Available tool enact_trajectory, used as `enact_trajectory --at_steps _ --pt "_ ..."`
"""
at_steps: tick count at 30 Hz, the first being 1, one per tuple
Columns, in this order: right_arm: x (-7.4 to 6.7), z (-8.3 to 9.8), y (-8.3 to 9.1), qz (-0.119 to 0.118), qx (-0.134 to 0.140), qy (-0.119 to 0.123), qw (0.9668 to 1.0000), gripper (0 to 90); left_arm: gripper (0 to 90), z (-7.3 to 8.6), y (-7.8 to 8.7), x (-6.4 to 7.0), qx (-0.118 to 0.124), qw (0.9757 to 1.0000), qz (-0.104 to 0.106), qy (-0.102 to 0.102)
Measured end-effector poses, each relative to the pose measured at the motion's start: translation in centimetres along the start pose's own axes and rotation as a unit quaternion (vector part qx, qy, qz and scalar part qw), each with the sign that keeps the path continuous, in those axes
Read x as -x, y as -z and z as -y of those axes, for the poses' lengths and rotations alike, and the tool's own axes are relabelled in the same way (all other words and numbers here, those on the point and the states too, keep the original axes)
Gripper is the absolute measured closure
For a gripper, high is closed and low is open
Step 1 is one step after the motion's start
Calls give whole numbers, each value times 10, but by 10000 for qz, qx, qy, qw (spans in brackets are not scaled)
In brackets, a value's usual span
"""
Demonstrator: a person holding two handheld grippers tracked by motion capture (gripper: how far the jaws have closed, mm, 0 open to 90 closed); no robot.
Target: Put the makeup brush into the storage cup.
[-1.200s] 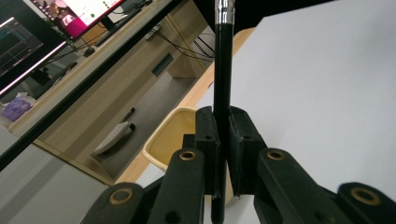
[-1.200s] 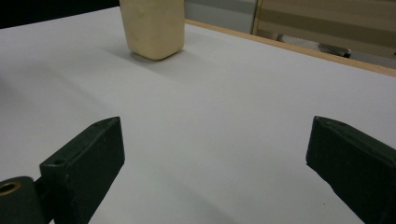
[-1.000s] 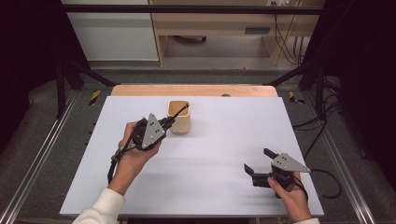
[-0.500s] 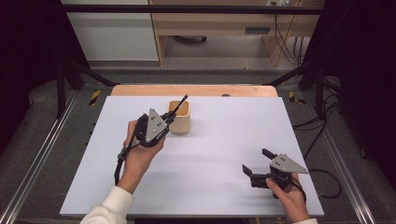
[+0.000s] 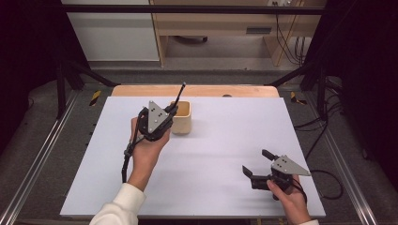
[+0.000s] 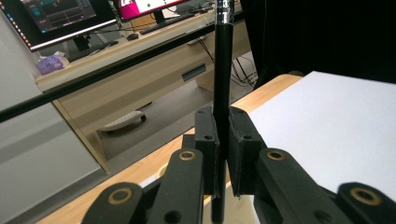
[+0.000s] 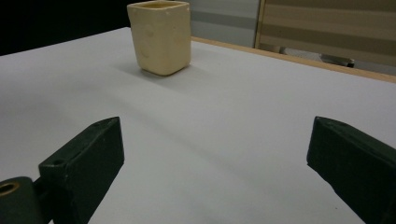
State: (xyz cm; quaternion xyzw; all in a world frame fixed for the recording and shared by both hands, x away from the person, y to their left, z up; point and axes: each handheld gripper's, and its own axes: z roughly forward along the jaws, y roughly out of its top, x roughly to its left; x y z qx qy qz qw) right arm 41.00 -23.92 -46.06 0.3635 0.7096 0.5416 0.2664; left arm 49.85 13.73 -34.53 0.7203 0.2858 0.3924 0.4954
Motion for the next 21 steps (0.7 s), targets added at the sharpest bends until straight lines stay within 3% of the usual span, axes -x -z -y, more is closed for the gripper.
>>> enact_trajectory --at_steps 7,10,14,19,21 --pt "1 -1 0 -76 112 128 9998 64 832 3 -6 2 33 9998 14 209" --pt "1 -1 -1 -92 159 154 9997 65 832 3 -8 2 101 9988 77 476" --pt "2 0 -2 -90 141 108 9998 58 832 2 -13 -1 105 9987 57 504" --pt "2 0 0 -87 163 104 9998 63 832 -2 -19 -5 177 9975 -4 682" --pt "2 0 1 -87 159 111 9998 62 832 -2 -21 -6 185 9978 -27 642"
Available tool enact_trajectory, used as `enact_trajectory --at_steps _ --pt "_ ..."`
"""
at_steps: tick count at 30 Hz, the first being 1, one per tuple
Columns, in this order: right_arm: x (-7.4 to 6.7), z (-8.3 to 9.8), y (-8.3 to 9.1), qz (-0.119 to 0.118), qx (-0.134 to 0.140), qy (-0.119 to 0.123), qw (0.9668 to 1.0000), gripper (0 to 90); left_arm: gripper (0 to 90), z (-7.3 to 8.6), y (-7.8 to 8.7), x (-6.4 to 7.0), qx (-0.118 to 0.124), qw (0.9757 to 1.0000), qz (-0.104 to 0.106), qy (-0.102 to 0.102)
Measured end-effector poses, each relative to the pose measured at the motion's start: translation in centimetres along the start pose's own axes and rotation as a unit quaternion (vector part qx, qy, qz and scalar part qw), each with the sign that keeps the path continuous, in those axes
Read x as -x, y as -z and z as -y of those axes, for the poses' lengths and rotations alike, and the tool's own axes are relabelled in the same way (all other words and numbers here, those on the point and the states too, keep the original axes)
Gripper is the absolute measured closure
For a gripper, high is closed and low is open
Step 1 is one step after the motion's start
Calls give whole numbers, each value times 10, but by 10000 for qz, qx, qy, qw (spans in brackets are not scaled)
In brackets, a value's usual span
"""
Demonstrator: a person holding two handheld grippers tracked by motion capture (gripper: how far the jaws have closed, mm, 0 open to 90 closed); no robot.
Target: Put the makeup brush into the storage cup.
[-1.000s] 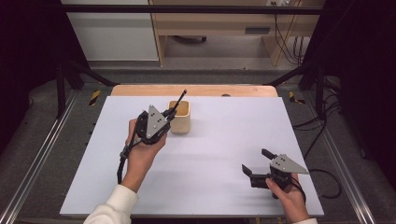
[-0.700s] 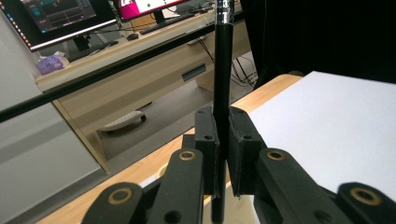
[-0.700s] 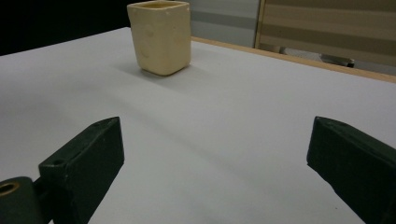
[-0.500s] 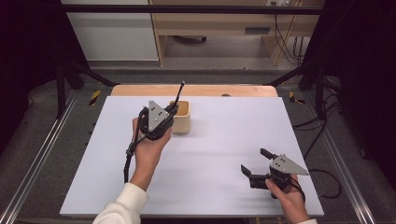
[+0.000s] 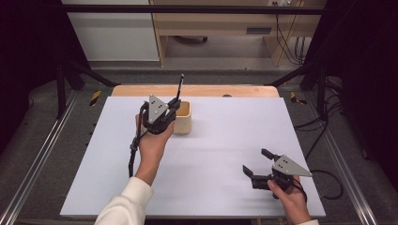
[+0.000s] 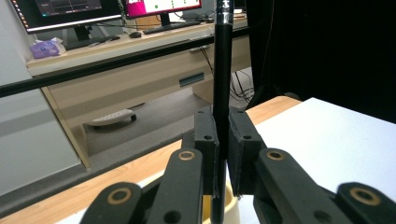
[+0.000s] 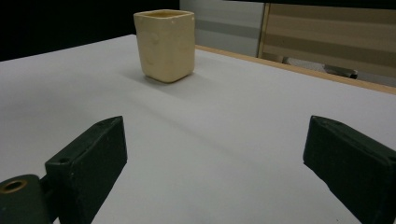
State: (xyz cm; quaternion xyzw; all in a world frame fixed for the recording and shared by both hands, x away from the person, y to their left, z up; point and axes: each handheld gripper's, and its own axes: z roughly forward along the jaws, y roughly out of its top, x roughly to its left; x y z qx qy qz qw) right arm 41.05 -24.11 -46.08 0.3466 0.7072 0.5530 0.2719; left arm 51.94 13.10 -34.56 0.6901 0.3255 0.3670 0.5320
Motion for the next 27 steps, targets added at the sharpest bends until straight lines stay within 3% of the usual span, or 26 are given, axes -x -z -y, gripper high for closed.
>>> enact_trajectory --at_steps 9,13,18,27 --pt "-2 1 -1 -35 -30 14 10000 58 832 0 -5 -3 67 9999 26 155" --pt "0 1 0 -23 -21 39 10000 57 832 1 -7 -5 40 9999 35 119" --pt "-1 1 -1 -22 -33 43 10000 57 832 2 -10 -10 77 9996 22 267" --pt "0 1 -1 -16 -33 27 10000 56 832 7 -18 -19 73 9995 -17 298"
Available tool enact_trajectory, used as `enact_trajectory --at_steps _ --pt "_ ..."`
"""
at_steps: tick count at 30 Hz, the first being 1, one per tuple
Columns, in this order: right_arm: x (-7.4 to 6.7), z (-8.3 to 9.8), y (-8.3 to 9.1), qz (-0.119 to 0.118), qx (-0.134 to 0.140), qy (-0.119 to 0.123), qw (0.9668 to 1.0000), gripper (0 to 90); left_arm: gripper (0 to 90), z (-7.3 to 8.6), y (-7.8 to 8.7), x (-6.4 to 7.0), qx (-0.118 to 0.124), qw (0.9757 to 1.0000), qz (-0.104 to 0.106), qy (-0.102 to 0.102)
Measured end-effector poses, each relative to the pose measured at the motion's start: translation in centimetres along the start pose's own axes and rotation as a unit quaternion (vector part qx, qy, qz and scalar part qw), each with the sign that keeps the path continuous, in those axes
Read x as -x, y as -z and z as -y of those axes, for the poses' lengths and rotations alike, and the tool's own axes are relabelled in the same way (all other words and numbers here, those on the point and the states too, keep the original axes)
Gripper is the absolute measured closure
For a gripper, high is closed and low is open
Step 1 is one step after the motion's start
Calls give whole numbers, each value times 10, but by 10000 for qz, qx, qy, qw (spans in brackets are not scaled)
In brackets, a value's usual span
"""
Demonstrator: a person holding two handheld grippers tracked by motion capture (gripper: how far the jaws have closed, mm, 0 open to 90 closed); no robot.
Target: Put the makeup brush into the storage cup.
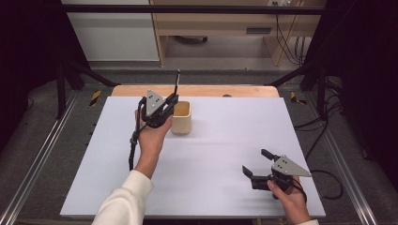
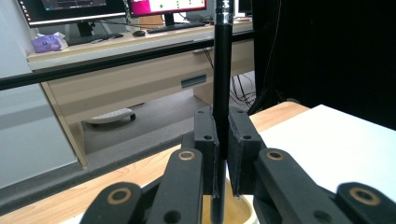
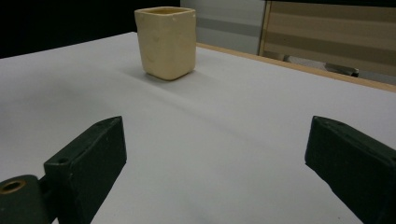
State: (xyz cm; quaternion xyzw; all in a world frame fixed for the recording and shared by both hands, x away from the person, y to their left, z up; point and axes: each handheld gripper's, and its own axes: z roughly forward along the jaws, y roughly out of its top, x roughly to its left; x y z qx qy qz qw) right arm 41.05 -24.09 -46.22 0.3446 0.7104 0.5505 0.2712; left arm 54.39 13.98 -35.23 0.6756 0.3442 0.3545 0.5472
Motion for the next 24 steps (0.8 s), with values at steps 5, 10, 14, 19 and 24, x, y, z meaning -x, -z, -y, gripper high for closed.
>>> enact_trajectory --at_steps 5,10,14,19,24 --pt "1 2 0 16 -50 -19 10000 55 832 2 -6 -4 1 10000 -31 63" --pt "3 4 3 70 -57 -77 9999 55 832 4 -10 -5 34 9999 -79 110" --pt "4 3 4 94 -17 -117 9999 55 832 6 -12 -6 124 9998 -112 138" --pt "3 2 3 3 93 -99 9999 56 832 7 -15 -6 141 9996 -135 192" --pt "0 0 1 -40 195 -19 9998 52 832 9 -17 -8 148 9996 -138 219"
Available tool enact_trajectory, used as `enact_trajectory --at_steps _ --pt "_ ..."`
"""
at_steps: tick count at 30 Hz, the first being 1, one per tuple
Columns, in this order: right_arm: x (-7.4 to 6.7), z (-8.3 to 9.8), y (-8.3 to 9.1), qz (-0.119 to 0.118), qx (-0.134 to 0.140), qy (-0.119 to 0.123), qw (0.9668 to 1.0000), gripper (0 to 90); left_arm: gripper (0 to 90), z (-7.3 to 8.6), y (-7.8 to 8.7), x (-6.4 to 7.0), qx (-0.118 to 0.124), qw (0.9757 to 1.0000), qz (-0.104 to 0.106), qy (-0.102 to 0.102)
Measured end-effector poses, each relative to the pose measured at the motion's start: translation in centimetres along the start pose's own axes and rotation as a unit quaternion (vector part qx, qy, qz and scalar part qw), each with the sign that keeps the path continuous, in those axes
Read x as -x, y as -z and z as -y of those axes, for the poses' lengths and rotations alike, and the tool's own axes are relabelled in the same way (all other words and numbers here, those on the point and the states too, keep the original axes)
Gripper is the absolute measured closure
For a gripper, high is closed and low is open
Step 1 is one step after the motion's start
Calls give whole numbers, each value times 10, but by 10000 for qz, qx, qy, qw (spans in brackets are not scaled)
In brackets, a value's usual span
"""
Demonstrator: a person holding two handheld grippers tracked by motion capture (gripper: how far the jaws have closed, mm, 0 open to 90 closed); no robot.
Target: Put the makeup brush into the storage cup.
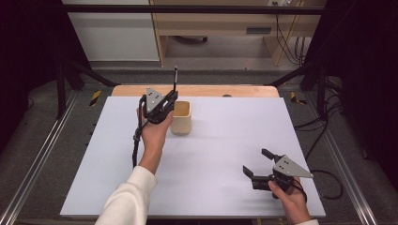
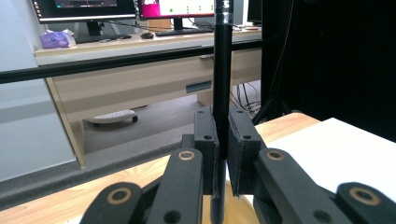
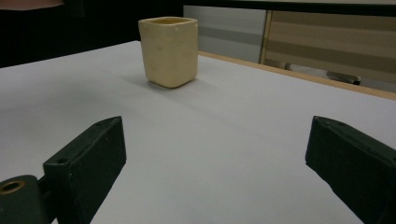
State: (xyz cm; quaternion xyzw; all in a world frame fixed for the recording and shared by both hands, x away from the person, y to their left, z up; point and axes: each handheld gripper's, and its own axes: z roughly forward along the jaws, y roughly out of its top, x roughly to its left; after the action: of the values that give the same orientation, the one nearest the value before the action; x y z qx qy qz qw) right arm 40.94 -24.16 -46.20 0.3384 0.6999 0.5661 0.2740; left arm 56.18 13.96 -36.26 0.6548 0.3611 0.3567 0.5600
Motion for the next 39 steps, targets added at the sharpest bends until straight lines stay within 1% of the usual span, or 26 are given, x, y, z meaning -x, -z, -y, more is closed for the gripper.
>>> enact_trajectory --at_steps 2,8,12,15,17,22,28,31,34,39 --pt "0 0 -1 3 -3 42 10000 50 832 1 -1 -1 -3 10000 17 12" --pt "1 0 0 27 60 39 10000 47 832 3 -4 -4 46 9999 24 98" --pt "1 0 0 26 61 35 10000 46 832 6 -7 -7 65 9996 24 260" --pt "0 0 0 26 41 53 10000 46 832 7 -9 -7 92 9995 39 312" --pt "0 0 0 17 33 93 9999 46 832 8 -10 -6 76 9995 55 310" --pt "-1 0 -1 17 13 104 9999 45 831 11 -14 -4 23 9996 77 286" --pt "0 0 -1 24 19 75 10000 45 832 14 -18 -1 -19 9996 89 281" --pt "-1 0 -1 25 -10 51 10000 45 832 16 -20 0 -50 9996 101 254" --pt "-1 1 -2 23 -68 94 9999 44 832 17 -22 1 -63 9996 110 254" --pt "-2 1 -2 28 -70 16 10000 44 832 20 -24 2 -89 9995 111 276"
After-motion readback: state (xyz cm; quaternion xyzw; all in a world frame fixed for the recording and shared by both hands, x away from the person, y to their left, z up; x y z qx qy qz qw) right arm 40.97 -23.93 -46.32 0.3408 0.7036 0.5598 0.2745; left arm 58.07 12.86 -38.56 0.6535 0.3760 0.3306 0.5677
